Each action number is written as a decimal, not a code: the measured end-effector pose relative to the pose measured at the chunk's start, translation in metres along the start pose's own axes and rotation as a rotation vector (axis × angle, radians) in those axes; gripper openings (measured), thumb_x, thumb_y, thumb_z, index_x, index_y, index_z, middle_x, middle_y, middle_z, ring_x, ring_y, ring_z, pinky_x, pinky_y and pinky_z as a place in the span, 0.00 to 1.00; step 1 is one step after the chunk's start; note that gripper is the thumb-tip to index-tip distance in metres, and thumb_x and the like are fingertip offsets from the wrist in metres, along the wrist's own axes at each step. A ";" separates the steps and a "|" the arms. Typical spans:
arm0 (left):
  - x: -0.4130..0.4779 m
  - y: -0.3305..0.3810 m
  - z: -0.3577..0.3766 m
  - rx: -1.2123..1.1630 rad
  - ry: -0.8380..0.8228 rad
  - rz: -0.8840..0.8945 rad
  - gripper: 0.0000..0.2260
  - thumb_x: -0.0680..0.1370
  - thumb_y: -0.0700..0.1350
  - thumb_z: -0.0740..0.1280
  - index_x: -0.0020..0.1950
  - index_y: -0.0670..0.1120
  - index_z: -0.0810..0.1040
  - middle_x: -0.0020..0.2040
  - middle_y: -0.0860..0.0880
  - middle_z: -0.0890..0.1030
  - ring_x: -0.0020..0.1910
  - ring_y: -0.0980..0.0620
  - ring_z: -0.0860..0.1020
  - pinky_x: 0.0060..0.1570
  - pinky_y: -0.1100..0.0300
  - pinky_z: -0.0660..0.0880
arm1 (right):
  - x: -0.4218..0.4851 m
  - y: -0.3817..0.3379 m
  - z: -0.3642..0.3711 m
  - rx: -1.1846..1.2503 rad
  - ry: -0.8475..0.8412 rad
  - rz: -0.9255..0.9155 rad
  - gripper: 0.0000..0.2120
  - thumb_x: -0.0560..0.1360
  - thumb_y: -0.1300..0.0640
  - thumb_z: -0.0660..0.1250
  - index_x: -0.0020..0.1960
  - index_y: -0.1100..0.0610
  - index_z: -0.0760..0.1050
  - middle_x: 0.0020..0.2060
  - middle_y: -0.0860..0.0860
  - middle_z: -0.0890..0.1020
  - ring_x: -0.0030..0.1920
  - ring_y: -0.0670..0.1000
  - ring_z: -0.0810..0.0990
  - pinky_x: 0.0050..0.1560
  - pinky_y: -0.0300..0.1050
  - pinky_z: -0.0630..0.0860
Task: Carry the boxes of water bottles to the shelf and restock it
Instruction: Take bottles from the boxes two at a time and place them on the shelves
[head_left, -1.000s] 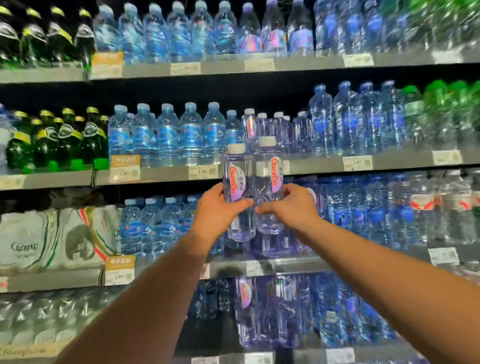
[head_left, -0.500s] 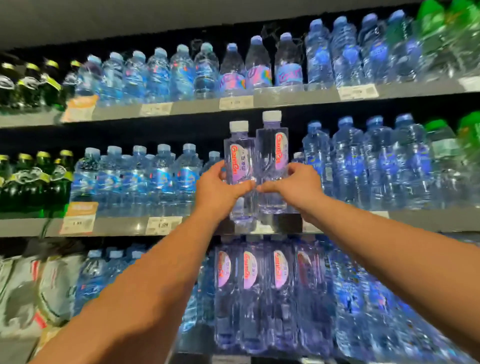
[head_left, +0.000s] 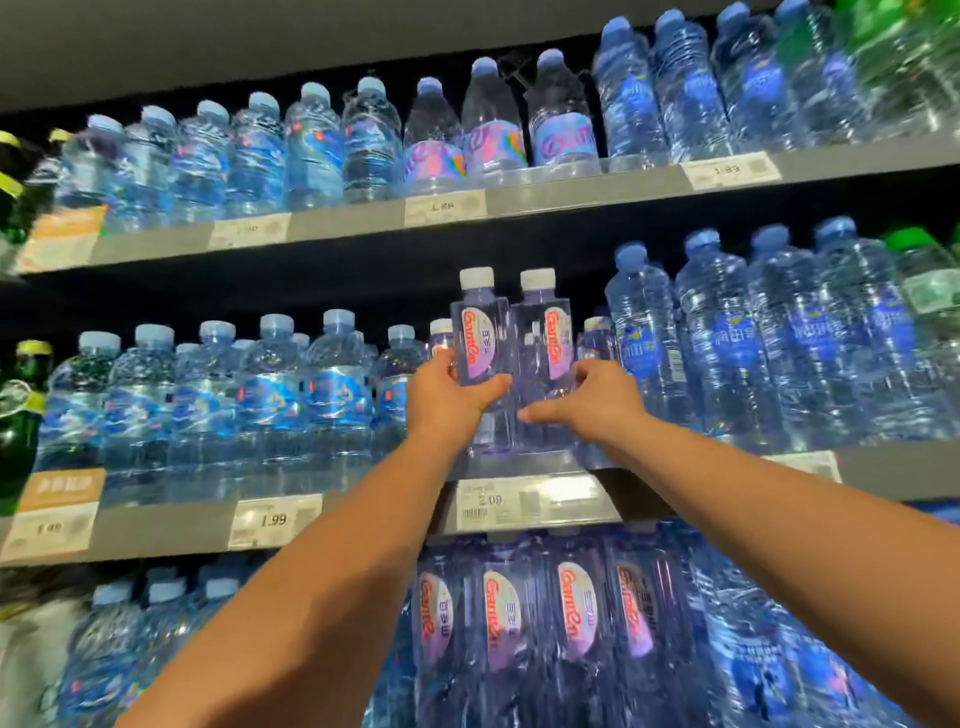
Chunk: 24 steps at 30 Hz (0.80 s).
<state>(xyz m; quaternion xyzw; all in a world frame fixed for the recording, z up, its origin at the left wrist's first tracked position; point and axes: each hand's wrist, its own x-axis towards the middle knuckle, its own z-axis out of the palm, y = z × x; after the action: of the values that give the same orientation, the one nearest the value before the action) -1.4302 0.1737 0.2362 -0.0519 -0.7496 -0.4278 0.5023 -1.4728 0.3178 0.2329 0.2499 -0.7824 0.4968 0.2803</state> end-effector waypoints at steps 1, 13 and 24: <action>0.001 -0.005 0.003 0.014 -0.013 -0.018 0.15 0.70 0.43 0.76 0.55 0.43 0.79 0.42 0.50 0.80 0.37 0.57 0.77 0.36 0.69 0.73 | 0.004 0.003 0.001 -0.026 -0.018 0.021 0.21 0.59 0.49 0.82 0.38 0.56 0.72 0.32 0.49 0.75 0.36 0.51 0.75 0.36 0.44 0.74; -0.009 -0.014 0.020 0.279 0.019 -0.036 0.21 0.71 0.55 0.73 0.56 0.42 0.75 0.46 0.47 0.79 0.48 0.45 0.77 0.41 0.58 0.71 | 0.010 0.010 0.001 -0.072 -0.236 0.161 0.17 0.69 0.53 0.75 0.38 0.58 0.67 0.32 0.52 0.69 0.31 0.50 0.68 0.29 0.41 0.63; -0.009 -0.020 0.025 0.420 0.074 0.007 0.22 0.68 0.53 0.75 0.56 0.43 0.76 0.50 0.45 0.79 0.51 0.44 0.77 0.42 0.58 0.70 | 0.022 0.023 0.002 0.041 -0.186 0.230 0.20 0.64 0.62 0.79 0.40 0.59 0.66 0.32 0.56 0.71 0.26 0.51 0.68 0.27 0.44 0.67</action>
<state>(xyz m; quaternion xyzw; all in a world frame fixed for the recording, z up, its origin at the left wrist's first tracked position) -1.4533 0.1813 0.2142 0.0672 -0.8033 -0.2619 0.5307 -1.5039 0.3218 0.2326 0.2093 -0.8183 0.5160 0.1426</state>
